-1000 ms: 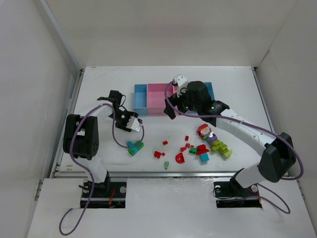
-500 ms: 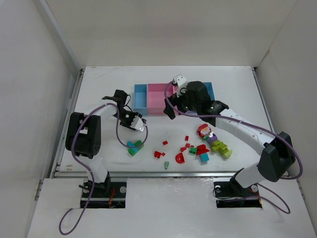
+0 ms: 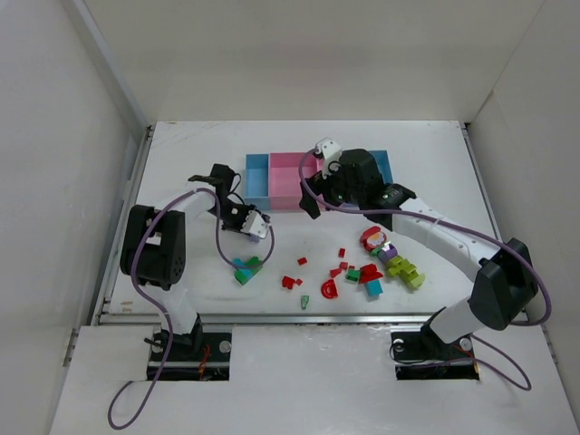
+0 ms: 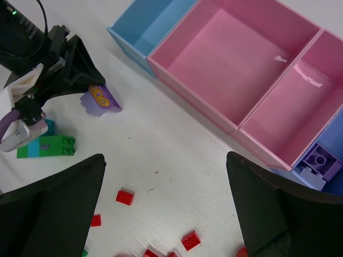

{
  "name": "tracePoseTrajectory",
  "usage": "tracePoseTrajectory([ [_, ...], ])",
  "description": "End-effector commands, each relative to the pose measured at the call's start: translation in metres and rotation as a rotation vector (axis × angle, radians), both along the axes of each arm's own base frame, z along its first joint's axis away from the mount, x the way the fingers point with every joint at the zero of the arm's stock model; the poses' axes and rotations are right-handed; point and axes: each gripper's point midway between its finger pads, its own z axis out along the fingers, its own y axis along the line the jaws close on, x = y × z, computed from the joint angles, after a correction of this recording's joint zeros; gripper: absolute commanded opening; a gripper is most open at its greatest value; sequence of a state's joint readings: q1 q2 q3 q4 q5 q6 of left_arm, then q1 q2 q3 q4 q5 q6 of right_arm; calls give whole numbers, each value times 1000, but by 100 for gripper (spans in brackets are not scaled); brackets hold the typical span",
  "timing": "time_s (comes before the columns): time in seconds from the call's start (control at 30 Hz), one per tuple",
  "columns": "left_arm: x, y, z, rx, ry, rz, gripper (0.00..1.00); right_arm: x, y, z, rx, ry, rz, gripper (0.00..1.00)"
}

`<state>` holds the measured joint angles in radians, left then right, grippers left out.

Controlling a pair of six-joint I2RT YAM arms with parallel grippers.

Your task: Sort the legos into containers by color

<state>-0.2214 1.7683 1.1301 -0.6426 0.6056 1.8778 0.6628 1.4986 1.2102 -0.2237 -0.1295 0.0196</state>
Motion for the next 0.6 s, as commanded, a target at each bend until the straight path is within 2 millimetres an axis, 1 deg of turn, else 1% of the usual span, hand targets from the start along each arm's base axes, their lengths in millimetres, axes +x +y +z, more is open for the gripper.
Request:
tracePoseTrajectory([
  [0.0,-15,-14,16,-61,94,39,0,8,4,23,32,-53,-29,100],
  [0.03,-9,-17,29,-84,76,58,0,8,2,29,42,-60,-43,100],
  [0.07,-8,-23,38,-121,95,94,0,9,0,31,38,-61,-51,100],
  [0.1,-6,-27,47,-148,94,108,0,8,-1,29,34,-51,-63,100],
  [0.13,-6,-31,58,-174,94,119,0,10,-3,38,44,-70,-73,100],
  [0.17,-3,-39,71,-225,103,121,0,9,-3,40,46,-60,-77,100],
  [0.23,-4,-46,90,-279,112,141,0,7,-4,42,45,-47,-82,100],
  [0.27,-4,-56,106,-326,104,128,0,7,-3,50,62,-45,-88,100],
  [0.3,-3,-59,112,-346,110,132,0,7,-3,54,69,-40,-93,100],
  [0.37,-4,-63,130,-392,119,167,0,4,4,59,90,-16,-70,100],
  [0.4,6,-68,143,-428,79,172,0,4,3,59,109,3,-72,100],
  [0.43,8,-73,151,-452,66,173,0,-1,10,67,143,15,-35,100],
  [0.47,10,-74,154,-466,54,187,0,7,4,71,173,19,-46,100],
  [0.5,16,-76,165,-499,10,200,0,8,6,82,229,33,-48,100],
  [0.57,22,-80,171,-500,-55,209,0,14,5,92,325,74,-5,100],
])
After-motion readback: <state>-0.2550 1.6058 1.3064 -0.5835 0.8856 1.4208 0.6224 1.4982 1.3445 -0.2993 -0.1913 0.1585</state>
